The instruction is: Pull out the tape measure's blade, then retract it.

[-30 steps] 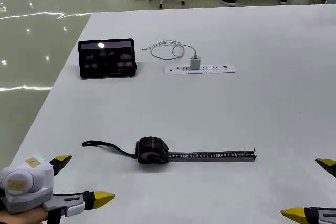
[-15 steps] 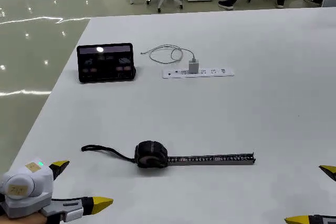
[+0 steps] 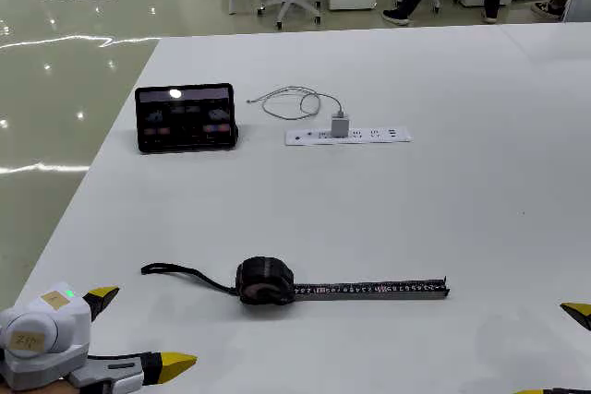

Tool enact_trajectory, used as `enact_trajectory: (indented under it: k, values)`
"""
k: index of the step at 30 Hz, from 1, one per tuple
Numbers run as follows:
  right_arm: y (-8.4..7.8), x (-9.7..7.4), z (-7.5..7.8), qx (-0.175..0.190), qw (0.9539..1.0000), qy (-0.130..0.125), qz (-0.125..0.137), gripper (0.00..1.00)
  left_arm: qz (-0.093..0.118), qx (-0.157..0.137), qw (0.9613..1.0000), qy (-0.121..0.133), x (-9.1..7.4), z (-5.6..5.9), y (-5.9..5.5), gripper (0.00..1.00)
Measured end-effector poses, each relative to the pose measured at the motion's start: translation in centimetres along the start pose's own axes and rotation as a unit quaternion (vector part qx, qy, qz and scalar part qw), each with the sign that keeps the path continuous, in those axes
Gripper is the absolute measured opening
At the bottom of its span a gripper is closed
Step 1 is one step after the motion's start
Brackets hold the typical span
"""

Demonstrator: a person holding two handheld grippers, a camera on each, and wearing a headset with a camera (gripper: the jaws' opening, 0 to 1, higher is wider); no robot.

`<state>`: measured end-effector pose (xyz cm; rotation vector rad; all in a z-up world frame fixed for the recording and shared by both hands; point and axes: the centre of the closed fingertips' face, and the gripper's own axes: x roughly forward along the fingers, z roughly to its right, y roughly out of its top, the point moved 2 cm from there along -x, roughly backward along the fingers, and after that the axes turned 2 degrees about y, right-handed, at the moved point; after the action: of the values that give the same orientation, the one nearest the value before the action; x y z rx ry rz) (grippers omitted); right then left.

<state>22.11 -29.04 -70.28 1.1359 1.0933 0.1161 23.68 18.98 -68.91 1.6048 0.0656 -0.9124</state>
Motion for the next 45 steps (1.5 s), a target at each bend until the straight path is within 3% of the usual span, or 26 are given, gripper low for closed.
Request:
enact_trajectory:
  k: [7,15,19,23,26,27,28,34,42,44,45]
  values:
    - [0.1,0.0,0.1,0.002,1.0000,-0.001,-0.001,1.00,-0.001,-0.009,1.0000,-0.002,1.0,0.2,0.5,1.00]
    - [1.0,0.5,0.4,-0.008,1.0000,0.002,-0.003,1.00,0.014,-0.006,0.9999,0.002,2.4,1.3,3.1,1.00]
    - [1.7,0.9,0.9,-0.026,0.9996,-0.007,0.003,1.00,0.007,-0.006,0.9999,0.013,3.2,1.6,3.9,1.00]
    - [2.0,1.4,0.9,-0.028,0.9996,-0.004,-0.002,1.00,0.023,-0.023,0.9993,0.016,3.9,2.3,5.1,1.00]
    - [2.2,1.6,1.0,-0.037,0.9993,-0.003,-0.006,1.00,0.022,-0.018,0.9994,0.017,4.5,2.7,5.1,1.00]
    - [2.3,1.6,1.1,-0.036,0.9993,-0.003,-0.006,1.00,0.020,-0.019,0.9994,0.021,4.8,2.6,5.0,1.00]
    - [2.4,1.7,1.2,-0.035,0.9994,-0.002,-0.005,1.00,0.010,-0.019,0.9987,0.046,5.0,1.9,4.6,1.00]
    - [2.5,2.3,1.3,-0.035,0.9993,-0.001,-0.010,1.00,0.022,-0.043,0.9955,0.081,6.0,1.9,4.2,1.00]
    - [2.6,3.1,1.6,-0.052,0.9983,0.016,-0.021,1.00,0.018,-0.054,0.9936,0.098,8.2,3.2,4.1,1.00]
    - [2.2,3.6,1.4,-0.052,0.9973,0.027,-0.044,1.00,0.024,-0.061,0.9902,0.123,8.6,3.1,4.1,1.00]
    - [2.5,3.9,1.5,-0.063,0.9969,0.026,-0.041,1.00,0.035,-0.062,0.9872,0.142,8.8,3.0,4.4,1.00]
